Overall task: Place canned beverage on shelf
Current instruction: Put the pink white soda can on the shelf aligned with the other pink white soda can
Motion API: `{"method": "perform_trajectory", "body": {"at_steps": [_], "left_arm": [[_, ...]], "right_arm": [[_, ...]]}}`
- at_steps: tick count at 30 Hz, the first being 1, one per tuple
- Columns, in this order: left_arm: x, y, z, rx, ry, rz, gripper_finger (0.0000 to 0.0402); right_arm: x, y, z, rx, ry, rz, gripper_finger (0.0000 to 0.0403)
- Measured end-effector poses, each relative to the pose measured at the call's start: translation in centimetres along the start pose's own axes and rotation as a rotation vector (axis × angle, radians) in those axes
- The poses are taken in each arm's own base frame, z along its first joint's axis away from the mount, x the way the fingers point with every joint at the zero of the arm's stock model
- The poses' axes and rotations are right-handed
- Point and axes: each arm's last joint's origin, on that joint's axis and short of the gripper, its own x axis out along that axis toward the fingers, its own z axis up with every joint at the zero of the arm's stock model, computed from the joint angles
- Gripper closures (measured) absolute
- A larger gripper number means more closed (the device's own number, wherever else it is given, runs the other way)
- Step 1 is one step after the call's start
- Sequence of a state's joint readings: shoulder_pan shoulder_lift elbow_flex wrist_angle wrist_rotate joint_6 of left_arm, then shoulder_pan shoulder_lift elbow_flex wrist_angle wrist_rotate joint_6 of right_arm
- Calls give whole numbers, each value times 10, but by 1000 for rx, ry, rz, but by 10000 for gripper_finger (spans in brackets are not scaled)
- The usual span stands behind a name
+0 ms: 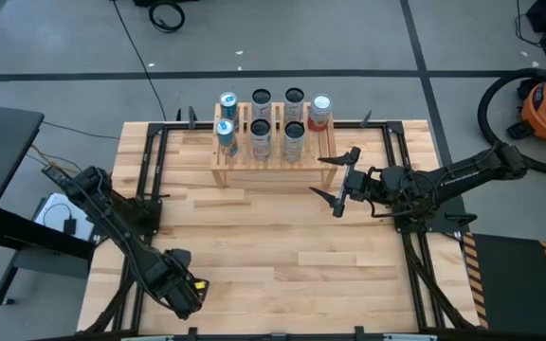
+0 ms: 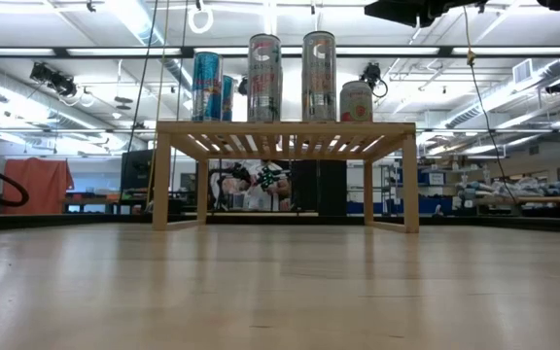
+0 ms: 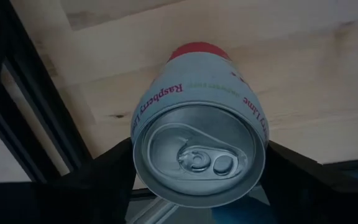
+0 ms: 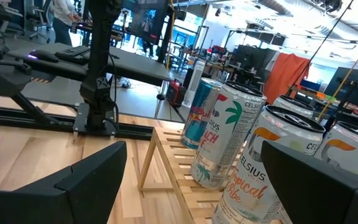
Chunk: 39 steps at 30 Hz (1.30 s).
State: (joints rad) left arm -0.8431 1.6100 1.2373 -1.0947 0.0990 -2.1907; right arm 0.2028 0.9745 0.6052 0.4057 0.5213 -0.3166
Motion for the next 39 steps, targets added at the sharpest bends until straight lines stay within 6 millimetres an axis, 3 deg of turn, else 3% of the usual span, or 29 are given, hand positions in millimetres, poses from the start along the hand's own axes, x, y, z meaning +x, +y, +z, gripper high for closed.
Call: {"method": "perform_trajectory", "body": {"at_steps": [18, 32, 39], "left_arm": [[-1, -2, 5, 155, -39, -15, 105], [0, -7, 2, 206, -20, -65, 73], [5, -13, 3, 253, 4, -57, 105]], "right_arm": [[1, -3, 3, 22, -35, -21, 20], [2, -10, 10, 66, -110, -50, 20], [2, -9, 13, 92, -160, 42, 20]]}}
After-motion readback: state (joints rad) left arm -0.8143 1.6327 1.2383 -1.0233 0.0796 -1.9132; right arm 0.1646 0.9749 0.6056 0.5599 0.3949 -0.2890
